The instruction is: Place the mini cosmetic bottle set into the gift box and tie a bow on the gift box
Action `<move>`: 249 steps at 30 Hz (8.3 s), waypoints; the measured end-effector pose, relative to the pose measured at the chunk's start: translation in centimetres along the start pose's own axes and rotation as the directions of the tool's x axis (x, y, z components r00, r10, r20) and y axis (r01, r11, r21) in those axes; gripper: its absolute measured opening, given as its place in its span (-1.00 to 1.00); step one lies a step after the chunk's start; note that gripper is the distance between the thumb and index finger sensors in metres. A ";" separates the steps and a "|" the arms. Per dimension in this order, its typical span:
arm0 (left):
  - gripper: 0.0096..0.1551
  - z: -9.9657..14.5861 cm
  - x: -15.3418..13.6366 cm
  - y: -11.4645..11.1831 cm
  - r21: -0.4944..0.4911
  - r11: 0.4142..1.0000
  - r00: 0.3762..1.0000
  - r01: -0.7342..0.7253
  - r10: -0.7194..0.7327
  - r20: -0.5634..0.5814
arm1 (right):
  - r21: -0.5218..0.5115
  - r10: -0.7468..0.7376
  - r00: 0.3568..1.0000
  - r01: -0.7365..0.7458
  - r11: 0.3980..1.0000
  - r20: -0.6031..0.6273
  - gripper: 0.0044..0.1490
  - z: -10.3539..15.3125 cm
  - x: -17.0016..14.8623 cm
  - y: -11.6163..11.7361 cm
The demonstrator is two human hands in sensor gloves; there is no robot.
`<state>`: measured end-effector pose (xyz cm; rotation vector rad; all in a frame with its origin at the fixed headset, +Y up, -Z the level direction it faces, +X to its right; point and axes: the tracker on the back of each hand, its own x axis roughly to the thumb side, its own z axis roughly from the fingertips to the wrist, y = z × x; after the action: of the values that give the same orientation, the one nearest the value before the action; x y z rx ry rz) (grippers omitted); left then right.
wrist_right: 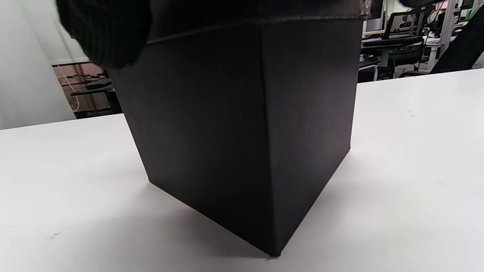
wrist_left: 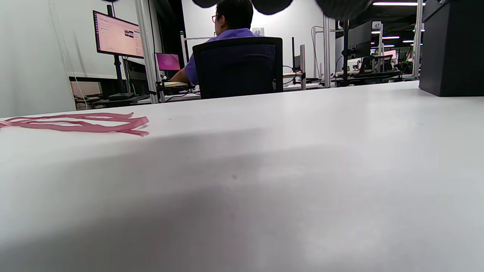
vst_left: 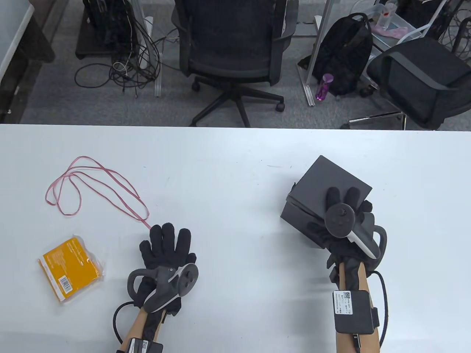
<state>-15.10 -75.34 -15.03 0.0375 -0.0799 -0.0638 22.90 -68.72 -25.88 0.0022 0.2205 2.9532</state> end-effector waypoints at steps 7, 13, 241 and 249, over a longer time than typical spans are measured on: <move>-0.16 -0.1 -0.1 0.0 -0.018 1.000 1.000 -0.005 0.005 -0.009 | 0.011 0.083 0.986 -0.085 0.996 0.148 0.33 0.9 3.9 1.2; -0.16 -0.1 -0.2 0.0 -0.022 1.000 1.000 -0.009 0.008 -0.015 | 0.028 0.095 0.935 -0.111 0.993 0.341 0.31 3.0 8.7 2.7; -0.20 0.1 -2.3 -0.8 0.088 0.368 0.368 -0.926 0.930 -0.018 | 0.052 0.119 0.975 -0.111 0.992 -0.190 -0.47 5.0 -7.4 8.2; -0.16 -0.1 -4.4 0.6 0.149 0.577 0.580 -0.803 0.814 -0.026 | -0.141 0.200 0.968 -0.222 0.965 -0.153 -0.25 6.2 -4.2 5.8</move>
<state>-19.43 -74.42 -15.42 0.1246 -0.0006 0.8907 26.09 -74.16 -18.87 -0.2133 0.0034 3.1789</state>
